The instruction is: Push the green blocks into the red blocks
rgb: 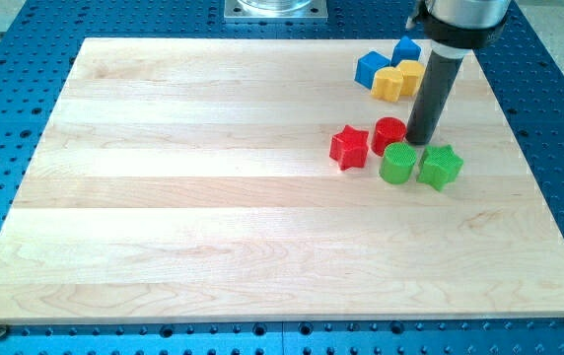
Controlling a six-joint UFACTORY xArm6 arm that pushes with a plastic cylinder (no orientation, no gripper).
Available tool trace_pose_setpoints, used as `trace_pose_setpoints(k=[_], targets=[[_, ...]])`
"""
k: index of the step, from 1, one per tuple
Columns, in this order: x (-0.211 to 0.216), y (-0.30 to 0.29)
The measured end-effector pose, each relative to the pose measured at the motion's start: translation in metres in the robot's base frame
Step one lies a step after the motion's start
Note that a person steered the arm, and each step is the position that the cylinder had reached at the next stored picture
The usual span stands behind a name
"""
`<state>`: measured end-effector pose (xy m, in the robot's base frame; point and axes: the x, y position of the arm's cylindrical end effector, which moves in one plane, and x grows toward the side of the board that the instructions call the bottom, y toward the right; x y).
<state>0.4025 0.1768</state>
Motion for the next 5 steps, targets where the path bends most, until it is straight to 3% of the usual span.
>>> trace_pose_setpoints(k=[1,3,5], targets=[[0.027,0.0],[0.036,0.014],[0.084,0.088]])
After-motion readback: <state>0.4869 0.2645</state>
